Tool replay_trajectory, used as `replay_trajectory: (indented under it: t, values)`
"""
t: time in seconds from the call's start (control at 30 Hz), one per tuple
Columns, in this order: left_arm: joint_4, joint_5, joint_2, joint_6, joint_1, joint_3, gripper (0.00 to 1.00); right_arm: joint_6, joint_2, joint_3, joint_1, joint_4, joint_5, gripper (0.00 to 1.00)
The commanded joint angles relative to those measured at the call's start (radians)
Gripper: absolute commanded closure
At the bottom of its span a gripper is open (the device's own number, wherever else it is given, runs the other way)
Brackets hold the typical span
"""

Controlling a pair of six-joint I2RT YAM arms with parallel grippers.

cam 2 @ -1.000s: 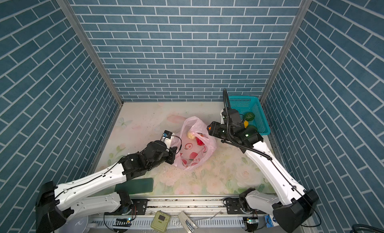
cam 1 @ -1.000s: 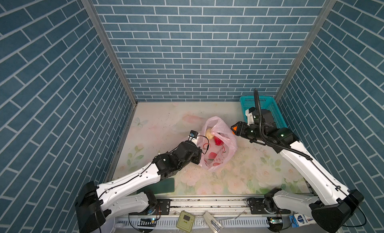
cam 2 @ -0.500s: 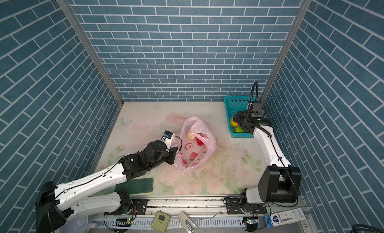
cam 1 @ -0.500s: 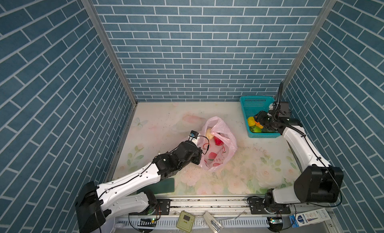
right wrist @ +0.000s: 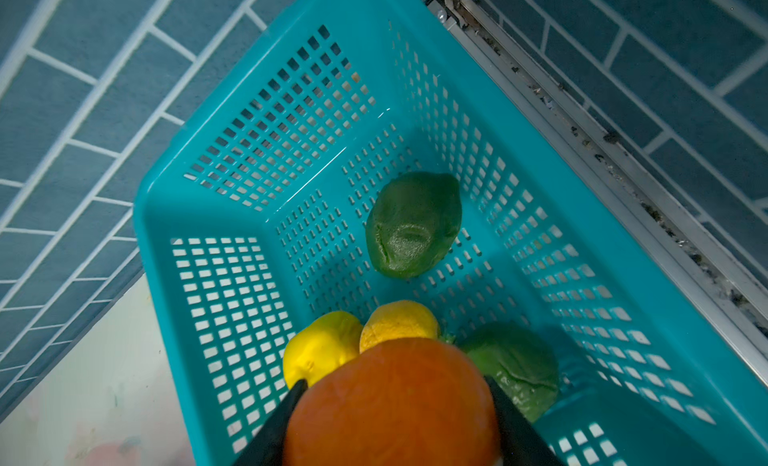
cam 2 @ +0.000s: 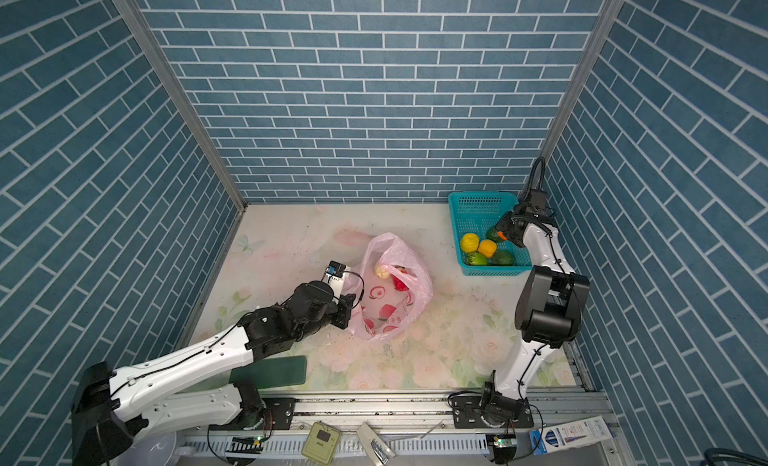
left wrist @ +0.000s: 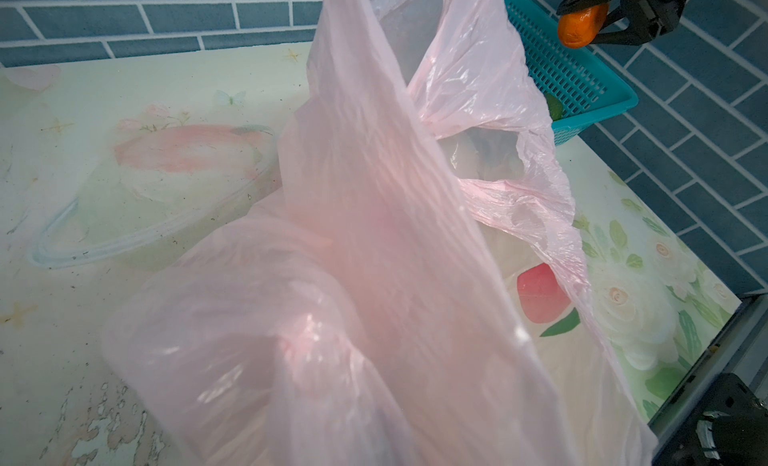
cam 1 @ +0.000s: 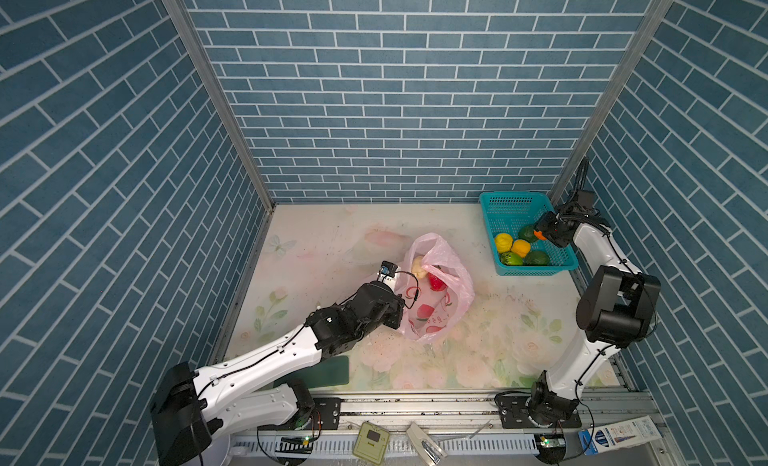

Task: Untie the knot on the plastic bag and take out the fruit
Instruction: 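Open the right gripper to drop the orange into the basket, then move the right gripper back into the bag above the remaining fruit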

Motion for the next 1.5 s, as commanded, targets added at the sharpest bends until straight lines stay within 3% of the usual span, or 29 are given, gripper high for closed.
replay_trajectory:
  t: [0.0, 0.1, 0.27, 0.53, 0.77, 1.0, 1.17, 1.47]
  values:
    - [0.012, -0.013, -0.006, -0.004, 0.005, 0.005, 1.0, -0.052, 0.043, 0.067, -0.002, -0.033, 0.057, 0.41]
    - [0.01, -0.012, -0.003, -0.004, 0.004, 0.006, 1.0, -0.056, 0.063, 0.086, -0.002, -0.05, 0.099, 0.27]
    - [0.014, 0.005, -0.004, 0.002, 0.004, 0.005, 1.0, -0.059, 0.057, 0.089, -0.002, -0.052, 0.114, 0.19]
    - [0.022, 0.016, -0.001, 0.008, 0.004, 0.002, 1.0, -0.054, -0.015, 0.055, 0.007, -0.056, 0.068, 0.17]
    - [0.037, 0.024, -0.002, 0.016, 0.004, 0.002, 1.0, -0.049, -0.202, -0.086, 0.095, -0.078, -0.012, 0.18]
    - [0.065, 0.038, 0.006, 0.023, 0.005, -0.001, 1.0, 0.041, -0.484, -0.315, 0.294, -0.098, -0.036, 0.19]
    - [0.064, 0.052, 0.006, 0.026, 0.004, -0.006, 1.0, 0.108, -0.632, -0.381, 0.455, -0.155, -0.038, 0.19]
    - [0.052, 0.086, 0.006, 0.026, 0.004, -0.012, 1.0, 0.16, -0.688, -0.351, 0.801, -0.208, 0.02, 0.19]
